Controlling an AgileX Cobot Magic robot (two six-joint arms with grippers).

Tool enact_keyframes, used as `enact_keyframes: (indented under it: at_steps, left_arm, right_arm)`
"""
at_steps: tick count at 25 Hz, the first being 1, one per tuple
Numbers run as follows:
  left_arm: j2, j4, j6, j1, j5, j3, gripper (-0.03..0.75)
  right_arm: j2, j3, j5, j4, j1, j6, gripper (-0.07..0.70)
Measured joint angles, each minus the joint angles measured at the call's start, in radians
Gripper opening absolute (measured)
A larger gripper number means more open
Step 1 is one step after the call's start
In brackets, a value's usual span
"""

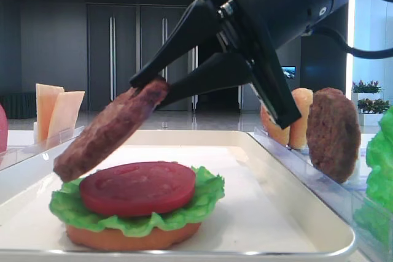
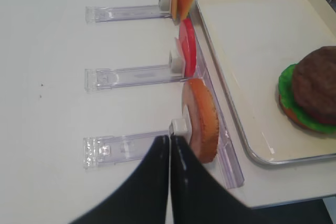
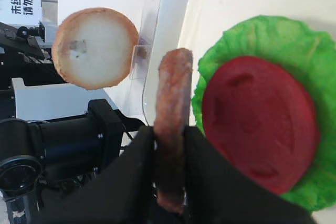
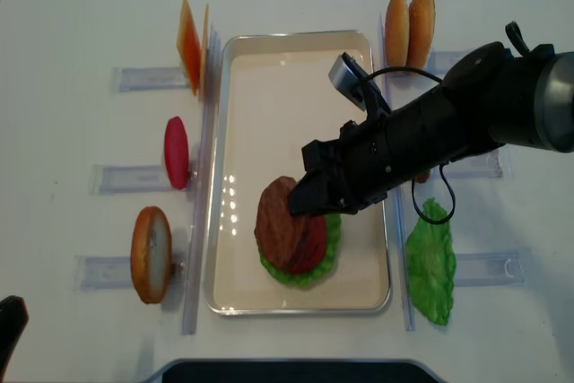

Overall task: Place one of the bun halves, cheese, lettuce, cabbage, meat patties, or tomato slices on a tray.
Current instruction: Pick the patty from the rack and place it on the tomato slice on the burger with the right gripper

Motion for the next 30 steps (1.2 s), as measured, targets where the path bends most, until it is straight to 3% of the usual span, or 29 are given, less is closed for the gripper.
enact_keyframes:
  at_steps: [13,15,20,24,30]
  left_arm:
    - [0.0,0.0,0.0,0.0,0.0,0.0,0.0]
    - [0.0,0.0,0.0,0.0,0.0,0.0,0.0]
    - [0.0,0.0,0.0,0.0,0.0,0.0,0.0]
    - [0.0,0.0,0.0,0.0,0.0,0.0,0.0]
    - [0.0,0.0,0.0,0.0,0.0,0.0,0.0]
  right_arm:
    - [0.022,0.0,0.005,-0.017,-0.004,-0.008,0.159]
    - [0.022,0.0,0.004,-0.017,-0.004,-0.008,0.215]
    - [0.005,0.001,-0.009,-0.039,-0.004,-0.009,0.476]
    - [-0.072,0.007,-0.064,-0.137,-0.004,0.019,0.522]
    - [-0.238,0.007,-0.135,-0.388,-0.004,0.175,0.527]
